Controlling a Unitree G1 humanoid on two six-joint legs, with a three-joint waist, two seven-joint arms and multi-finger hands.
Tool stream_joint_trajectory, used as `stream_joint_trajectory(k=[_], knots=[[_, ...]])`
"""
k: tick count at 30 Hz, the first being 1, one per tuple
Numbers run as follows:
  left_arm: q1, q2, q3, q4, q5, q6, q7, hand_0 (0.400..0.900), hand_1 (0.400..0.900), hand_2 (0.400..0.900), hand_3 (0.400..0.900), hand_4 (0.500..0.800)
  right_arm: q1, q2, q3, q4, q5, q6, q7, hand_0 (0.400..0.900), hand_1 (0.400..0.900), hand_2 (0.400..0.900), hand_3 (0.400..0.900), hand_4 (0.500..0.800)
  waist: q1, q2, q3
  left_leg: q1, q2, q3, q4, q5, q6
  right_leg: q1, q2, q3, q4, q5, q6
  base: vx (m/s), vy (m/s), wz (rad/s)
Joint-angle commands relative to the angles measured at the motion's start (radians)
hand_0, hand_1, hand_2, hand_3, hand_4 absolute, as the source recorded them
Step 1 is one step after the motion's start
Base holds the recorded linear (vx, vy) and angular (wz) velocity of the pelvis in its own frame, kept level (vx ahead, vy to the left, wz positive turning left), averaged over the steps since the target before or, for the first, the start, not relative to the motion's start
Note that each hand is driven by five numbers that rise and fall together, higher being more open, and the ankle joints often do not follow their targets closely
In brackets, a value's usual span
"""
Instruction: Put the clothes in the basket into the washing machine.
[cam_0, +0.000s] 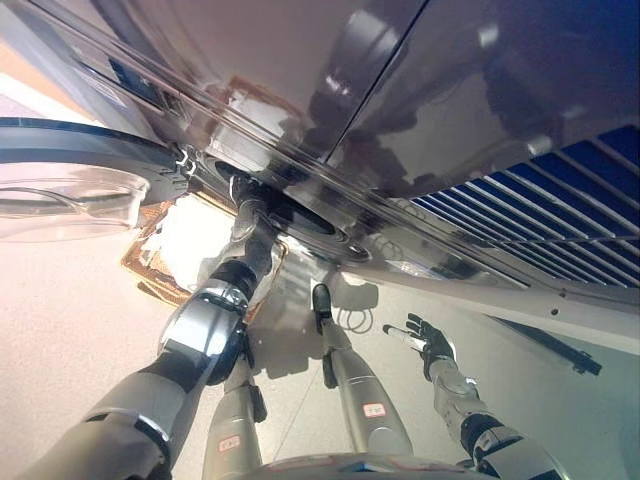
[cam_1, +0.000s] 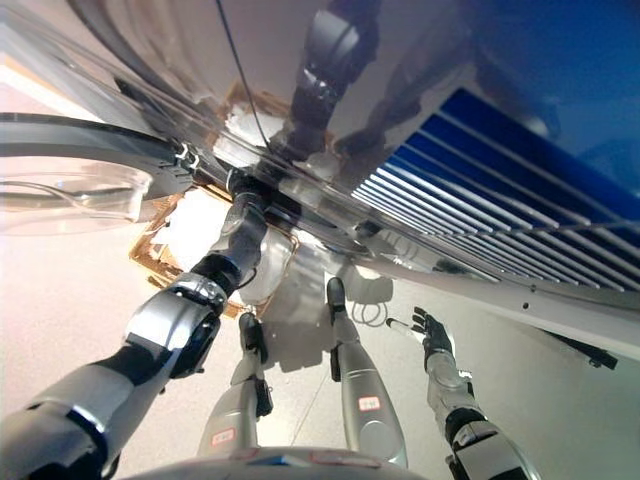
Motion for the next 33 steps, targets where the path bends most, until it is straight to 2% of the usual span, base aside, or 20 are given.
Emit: stream_joint_trajectory(k=[1,4,9,11,13,18,21,26,31,33], knots=[[-0.039,0.035,0.037,0.039,0.104,-0.036,-0.029,0.900,0.900,0.900,0.900,0.800,0.044,-0.056,-0.011,0.033,-0.002,-0.027,-0.010,0.900,0.900,0.900,0.900,0.800,-0.012,0.051,-0.062,-0.060,0.008,-0.065,0.044,-0.016,-0.022,0.004,0.034,-0.027,0.023,-0.011,0.030,0.01,-0.034,0.18],[-0.001,0.059,0.020,0.089,0.209,-0.003,-0.013,0.900,0.900,0.900,0.900,0.800,0.028,-0.051,-0.008,0.040,0.001,-0.026,-0.009,0.900,0.900,0.900,0.900,0.800,-0.003,0.051,-0.062,-0.040,0.009,-0.069,0.035,-0.009,-0.023,0.021,0.035,-0.034,0.023,-0.012,0.029,0.00,-0.012,0.06],[0.136,0.090,-0.018,0.164,0.402,0.060,-0.006,0.900,0.900,0.900,0.900,0.800,-0.024,-0.048,-0.021,0.086,-0.001,-0.006,-0.014,0.900,0.900,0.900,0.900,0.800,0.023,0.049,-0.067,0.012,0.010,-0.078,0.031,-0.011,-0.020,0.070,0.033,-0.045,0.039,-0.027,0.026,0.01,-0.008,0.07],[0.208,0.089,-0.019,0.180,0.452,0.077,-0.026,0.900,0.900,0.900,0.900,0.800,-0.047,-0.050,-0.032,0.118,-0.008,0.010,-0.010,0.900,0.900,0.900,0.900,0.800,0.038,0.049,-0.069,0.051,0.009,-0.081,0.022,-0.014,-0.021,0.105,0.032,-0.051,0.042,-0.034,0.024,0.04,-0.006,0.17],[0.284,0.093,-0.039,0.173,0.530,0.081,-0.042,0.900,0.900,0.900,0.900,0.800,-0.063,-0.058,-0.050,0.143,-0.016,0.018,-0.004,0.900,0.900,0.900,0.900,0.800,0.054,0.049,-0.072,0.100,0.007,-0.083,0.002,-0.012,-0.022,0.157,0.030,-0.059,0.034,-0.039,0.025,0.06,0.002,0.20],[0.499,0.086,-0.022,0.158,0.621,0.083,-0.099,0.900,0.900,0.900,0.900,0.800,-0.032,-0.071,-0.086,0.162,-0.040,0.037,0.032,0.900,0.900,0.900,0.900,0.800,0.094,0.052,-0.084,0.200,0.001,-0.091,-0.047,0.007,-0.026,0.272,0.026,-0.092,-0.004,-0.043,0.028,0.02,-0.007,0.24],[0.609,0.100,-0.004,0.155,0.680,0.080,-0.130,0.900,0.900,0.900,0.900,0.800,0.005,-0.076,-0.105,0.164,-0.061,0.041,0.057,0.900,0.900,0.900,0.900,0.800,0.116,0.055,-0.098,0.246,-0.004,-0.098,-0.064,0.014,-0.026,0.327,0.026,-0.107,-0.021,-0.043,0.031,-0.01,-0.005,0.19],[0.756,0.107,0.050,0.163,0.715,0.085,-0.170,0.900,0.900,0.900,0.900,0.800,0.079,-0.077,-0.140,0.155,-0.087,0.050,0.090,0.900,0.900,0.900,0.900,0.800,0.146,0.060,-0.114,0.321,-0.007,-0.114,-0.076,0.014,-0.025,0.415,0.024,-0.133,-0.029,-0.066,0.032,0.00,-0.008,0.23],[0.857,0.079,0.031,0.160,0.783,0.084,-0.208,0.900,0.900,0.900,0.900,0.800,0.163,-0.058,-0.144,0.155,-0.136,0.058,0.116,0.900,0.900,0.900,0.900,0.800,0.161,0.067,-0.131,0.398,-0.007,-0.130,-0.097,0.011,-0.024,0.503,0.022,-0.161,-0.040,-0.085,0.034,0.00,0.009,0.22],[0.887,0.068,0.000,0.164,0.836,0.087,-0.217,0.900,0.900,0.900,0.900,0.800,0.187,-0.047,-0.137,0.155,-0.158,0.064,0.123,0.900,0.900,0.900,0.900,0.800,0.164,0.070,-0.142,0.423,-0.008,-0.136,-0.103,0.007,-0.023,0.526,0.020,-0.167,-0.040,-0.090,0.036,0.01,0.019,0.14]])
